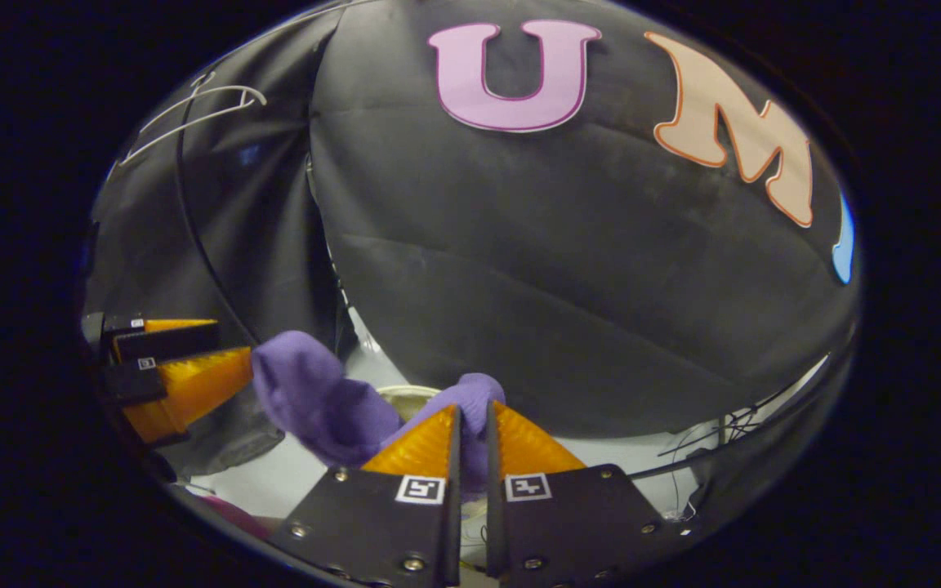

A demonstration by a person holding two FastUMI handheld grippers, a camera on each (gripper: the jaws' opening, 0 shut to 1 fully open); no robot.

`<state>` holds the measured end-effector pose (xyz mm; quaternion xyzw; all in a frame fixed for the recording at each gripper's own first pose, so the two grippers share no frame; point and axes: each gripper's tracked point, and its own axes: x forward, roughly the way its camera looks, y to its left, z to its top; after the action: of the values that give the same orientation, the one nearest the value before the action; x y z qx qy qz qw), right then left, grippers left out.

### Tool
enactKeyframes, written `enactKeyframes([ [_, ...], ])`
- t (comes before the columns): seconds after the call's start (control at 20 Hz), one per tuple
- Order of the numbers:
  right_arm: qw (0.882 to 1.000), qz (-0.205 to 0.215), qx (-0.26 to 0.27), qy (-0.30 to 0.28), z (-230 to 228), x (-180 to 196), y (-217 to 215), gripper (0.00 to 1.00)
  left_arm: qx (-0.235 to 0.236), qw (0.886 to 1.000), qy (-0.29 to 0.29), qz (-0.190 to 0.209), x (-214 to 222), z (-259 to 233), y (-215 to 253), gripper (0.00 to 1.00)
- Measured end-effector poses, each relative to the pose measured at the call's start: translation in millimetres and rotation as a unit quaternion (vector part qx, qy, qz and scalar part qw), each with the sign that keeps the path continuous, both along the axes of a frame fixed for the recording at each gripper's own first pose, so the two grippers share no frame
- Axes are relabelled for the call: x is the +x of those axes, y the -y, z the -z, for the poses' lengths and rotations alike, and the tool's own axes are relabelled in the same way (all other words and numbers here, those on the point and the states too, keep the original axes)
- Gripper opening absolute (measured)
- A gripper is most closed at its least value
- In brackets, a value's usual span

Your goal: Grasp the clothes on the hanger with both hands and then place them into the laundry hamper below.

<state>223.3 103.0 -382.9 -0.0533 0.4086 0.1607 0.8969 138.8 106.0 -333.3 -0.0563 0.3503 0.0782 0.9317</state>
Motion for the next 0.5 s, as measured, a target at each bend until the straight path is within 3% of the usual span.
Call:
enactKeyframes([
  [0.05,1.000,0.001,0.000,0.003,1,1,-1,0.13,0.001,1.000,0.003,0.001,-3,1,-2,0.78],
  [0.5,0.997,0.030,0.014,0.072,-58,-14,-7,0.13,0.001,0.998,0.060,0.036,-12,-47,7,0.78],
])
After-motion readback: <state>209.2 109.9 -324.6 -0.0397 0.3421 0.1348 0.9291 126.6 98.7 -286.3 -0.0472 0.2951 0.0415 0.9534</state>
